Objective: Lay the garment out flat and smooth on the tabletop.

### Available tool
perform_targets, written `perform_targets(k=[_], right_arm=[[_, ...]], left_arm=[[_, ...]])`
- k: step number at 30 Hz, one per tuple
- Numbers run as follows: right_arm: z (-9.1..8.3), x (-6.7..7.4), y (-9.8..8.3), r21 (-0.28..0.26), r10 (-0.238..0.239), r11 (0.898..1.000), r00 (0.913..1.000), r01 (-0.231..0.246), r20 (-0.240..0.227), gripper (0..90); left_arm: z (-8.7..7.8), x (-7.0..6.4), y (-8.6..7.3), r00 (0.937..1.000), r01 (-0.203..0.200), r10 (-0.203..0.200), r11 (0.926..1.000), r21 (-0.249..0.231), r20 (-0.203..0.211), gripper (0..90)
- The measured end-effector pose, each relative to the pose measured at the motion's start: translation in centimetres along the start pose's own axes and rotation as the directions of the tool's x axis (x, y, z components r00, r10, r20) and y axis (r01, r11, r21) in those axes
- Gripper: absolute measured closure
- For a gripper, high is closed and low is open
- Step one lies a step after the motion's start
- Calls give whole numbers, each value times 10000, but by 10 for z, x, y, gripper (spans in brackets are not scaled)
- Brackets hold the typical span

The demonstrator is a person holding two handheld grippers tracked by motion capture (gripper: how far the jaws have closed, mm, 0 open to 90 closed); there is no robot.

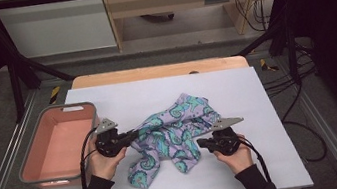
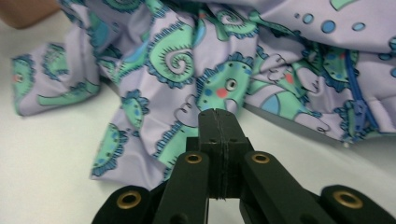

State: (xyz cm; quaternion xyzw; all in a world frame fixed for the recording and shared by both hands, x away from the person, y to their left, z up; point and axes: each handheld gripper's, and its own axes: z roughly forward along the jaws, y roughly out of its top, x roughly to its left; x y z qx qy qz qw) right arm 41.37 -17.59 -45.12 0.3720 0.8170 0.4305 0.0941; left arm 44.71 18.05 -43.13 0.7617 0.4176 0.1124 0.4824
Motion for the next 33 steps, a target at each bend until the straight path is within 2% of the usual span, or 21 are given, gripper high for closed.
perform_targets(k=[5, 7, 9, 10, 12, 14, 16, 17, 20, 23, 25, 28, 31, 33], right_arm=[[17, 19, 2, -227, -343, 9992, 9978, 330, -571, 694], [26, 29, 3, -338, -550, 9980, 9968, 531, -578, 553], [36, 38, 1, -231, -918, 9956, 9947, 909, -456, 443], [41, 41, 0, -53, -1075, 9942, 9936, 1074, -353, 431], [49, 44, -3, 361, -1402, 9895, 9901, 1403, -55, 455], [51, 42, -5, 662, -1677, 9839, 9856, 1659, 217, 616], [45, 38, -4, 848, -1537, 9849, 9877, 1509, 272, 803], [40, 35, -3, 814, -1413, 9869, 9898, 1392, 202, 846], [17, 26, 3, 724, -1239, 9899, 9921, 1223, 183, 863], [-11, 17, 6, 492, -1153, 9924, 9923, 1131, 446, 865], [-28, 13, 3, 388, -1017, 9942, 9937, 1000, 472, 866], [-50, 9, -5, 461, -784, 9960, 9966, 772, 253, 865], [-56, 8, -18, 819, -706, 9942, 9974, 691, 154, 864], [-52, 7, -27, 1272, -624, 9901, 9980, 601, 136, 861]], left_arm=[[-2, 1, 1, 10000, 13, -14, 10000, -56, -5, 853], [-2, 2, 1, 10000, 47, -47, 10000, -88, -15, 853], [-3, 3, 1, 10000, 68, -68, 9999, -107, -15, 853], [-3, 3, 1, 10000, 69, -69, 9999, -115, -9, 854], [-4, 3, 1, 10000, 69, -69, 9999, -125, 4, 854], [-4, 3, 2, 9999, 119, -118, 9998, -160, 33, 854], [-6, 3, 2, 9998, 190, -188, 9996, -198, 86, 855], [-7, 3, 2, 9996, 242, -239, 9995, -204, 148, 855], [-11, 2, 4, 9983, 458, -448, 9986, -266, 384, 857], [-14, -2, 5, 9959, 673, -649, 9970, -377, 637, 857], [-16, -9, 4, 9963, 548, -526, 9980, -310, 675, 857], [-18, -20, -3, 9966, 287, -284, 9996, -38, 774, 857], [-13, -31, -14, 9965, 14, -44, 9993, 366, 834, 857], [-8, -37, -21, 9967, -181, 125, 9974, 700, 798, 854]])
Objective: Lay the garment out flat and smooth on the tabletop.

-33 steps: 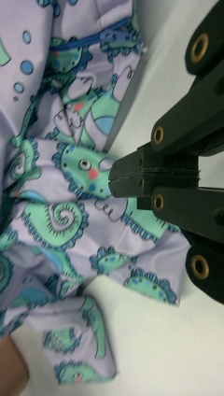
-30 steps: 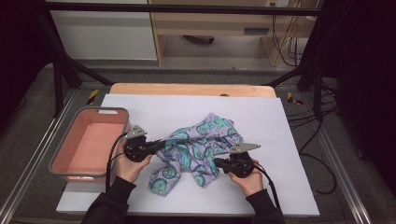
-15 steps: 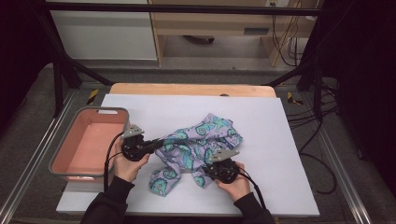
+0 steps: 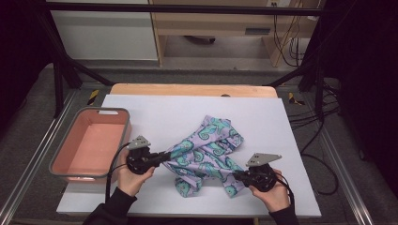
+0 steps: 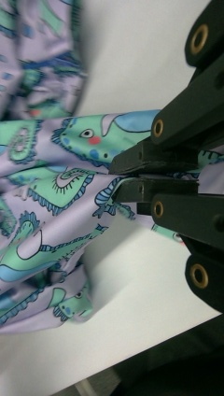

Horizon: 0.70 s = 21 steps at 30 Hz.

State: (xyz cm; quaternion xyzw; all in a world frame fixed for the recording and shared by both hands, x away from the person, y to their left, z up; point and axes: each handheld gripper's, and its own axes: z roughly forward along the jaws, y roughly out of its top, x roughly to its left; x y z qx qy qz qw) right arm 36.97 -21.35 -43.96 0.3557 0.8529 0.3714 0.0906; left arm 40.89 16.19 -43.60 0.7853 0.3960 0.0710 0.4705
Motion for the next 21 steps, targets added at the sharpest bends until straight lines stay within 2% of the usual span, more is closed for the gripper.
perform_targets(k=[3, 5, 8, 10, 14, 17, 21], right_arm=[[15, -1, -11, 603, 100, 9981, 9998, -90, -168, 846], [19, -1, -11, 611, 192, 9980, 9996, -179, -209, 799], [12, -1, -4, -106, 17, 9999, 9998, -19, -222, 689], [8, -2, 0, -639, 25, 9980, 9998, -38, -203, 616], [11, -8, 12, -1419, 266, 9896, 9994, -232, 221, 468], [23, -14, 20, -1639, 491, 9857, 9972, -394, 556, 373], [40, -22, 26, -1533, 665, 9867, 9948, -541, 767, 364]], left_arm=[[10, -2, -7, 10000, -73, 73, 9994, 328, 10, 839], [13, 0, -8, 10000, -91, 93, 9992, 384, -36, 814], [13, 2, -6, 10000, -65, 66, 9999, 159, -55, 726], [12, 3, -1, 9997, -227, 227, 9997, 19, -81, 649], [17, 6, 11, 9989, -435, 433, 9989, -174, -156, 427], [24, 8, 23, 9983, -535, 533, 9985, -89, -226, 318], [39, 10, 34, 9989, -455, 453, 9987, 223, 66, 258]])
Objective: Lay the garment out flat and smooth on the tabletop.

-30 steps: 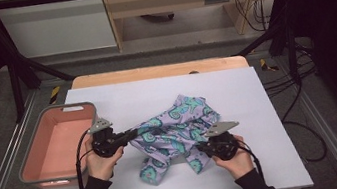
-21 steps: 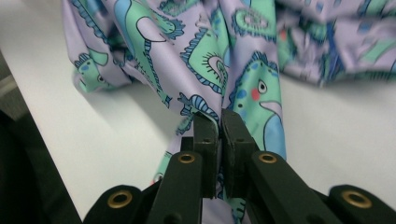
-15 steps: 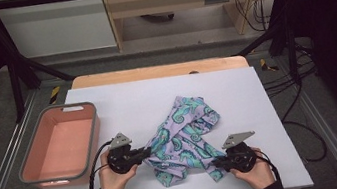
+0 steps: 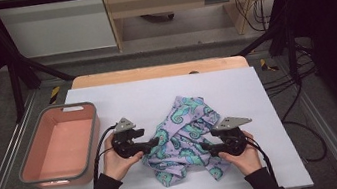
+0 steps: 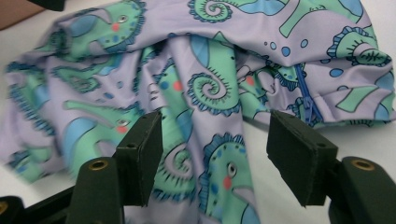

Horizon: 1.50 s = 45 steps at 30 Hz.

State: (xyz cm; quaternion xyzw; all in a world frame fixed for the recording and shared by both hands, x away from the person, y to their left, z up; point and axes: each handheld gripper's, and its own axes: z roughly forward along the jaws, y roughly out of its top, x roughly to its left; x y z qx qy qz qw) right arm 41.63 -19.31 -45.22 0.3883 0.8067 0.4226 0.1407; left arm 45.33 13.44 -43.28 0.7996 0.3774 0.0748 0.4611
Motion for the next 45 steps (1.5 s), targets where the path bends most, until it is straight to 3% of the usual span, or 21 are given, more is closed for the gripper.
perform_targets(k=[6, 14, 18, 19, 23, 26, 34, 37, 40, 45], right_arm=[[21, -6, -2, 239, 388, 9990, 9991, -384, -152, 400], [32, 0, -6, 592, 312, 9979, 9977, -277, -595, 488], [33, 2, -6, 694, 269, 9974, 9957, -208, -881, 613], [33, 3, -6, 740, 242, 9971, 9948, -169, -994, 655], [31, 6, -4, 906, 37, 9959, 9922, 76, -1244, 820], [26, 7, -2, 981, 25, 9951, 9925, 95, -1218, 879], [1, 2, -1, 952, 19, 9954, 9963, 62, -854, 889], [-12, 1, -3, 803, 95, 9968, 9957, -21, -925, 896], [-22, 2, -7, 729, 120, 9973, 9950, -48, -990, 900], [-26, 9, -18, 1248, 129, 9922, 9920, 29, -1253, 900]], left_arm=[[22, -5, 15, 9999, -163, 164, 9994, 289, -28, 248], [54, 0, 32, 9991, -110, 140, 9973, 729, -408, 384], [62, 1, 34, 9989, -240, 274, 9956, 906, -370, 489], [62, 0, 34, 9988, -237, 275, 9954, 924, -394, 555], [57, -2, 37, 9964, -399, 478, 9932, 1092, -699, 743], [48, -2, 39, 9973, -219, 292, 9941, 1060, -672, 860], [14, 5, 34, 9989, -39, 63, 9987, 514, -466, 875], [5, 5, 29, 9993, 38, -21, 9990, 437, -375, 876], [-7, -1, 13, 9998, 51, -43, 9992, 390, -202, 875], [-16, -13, -12, 9997, -206, 211, 9984, 531, -93, 875]])
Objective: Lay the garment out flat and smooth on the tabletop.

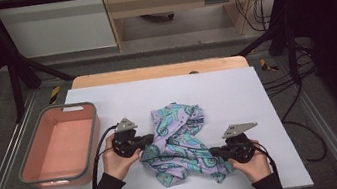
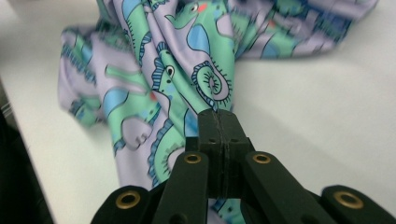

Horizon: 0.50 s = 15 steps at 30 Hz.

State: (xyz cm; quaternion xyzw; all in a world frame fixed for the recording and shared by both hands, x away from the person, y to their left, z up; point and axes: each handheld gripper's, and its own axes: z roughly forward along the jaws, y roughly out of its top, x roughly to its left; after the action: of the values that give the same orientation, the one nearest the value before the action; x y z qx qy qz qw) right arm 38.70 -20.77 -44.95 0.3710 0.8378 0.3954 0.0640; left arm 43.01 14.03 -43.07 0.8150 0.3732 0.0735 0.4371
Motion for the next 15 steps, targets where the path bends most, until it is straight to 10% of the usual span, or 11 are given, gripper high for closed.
perform_targets(k=[4, 10, 15], right_arm=[[7, 3, 1, 181, -143, 9997, 9999, 144, -80, 862], [17, 4, 22, -1133, -203, 9932, 9988, 253, 451, 500], [49, 0, 33, -760, -319, 9965, 9979, 361, 561, 501]], left_arm=[[-2, -1, -14, 10000, 42, -42, 10000, 0, -21, 874], [-1, 4, -18, 9998, 193, -193, 9998, -92, 13, 875], [-1, 4, -20, 9999, 170, -171, 9998, -88, -8, 875]])
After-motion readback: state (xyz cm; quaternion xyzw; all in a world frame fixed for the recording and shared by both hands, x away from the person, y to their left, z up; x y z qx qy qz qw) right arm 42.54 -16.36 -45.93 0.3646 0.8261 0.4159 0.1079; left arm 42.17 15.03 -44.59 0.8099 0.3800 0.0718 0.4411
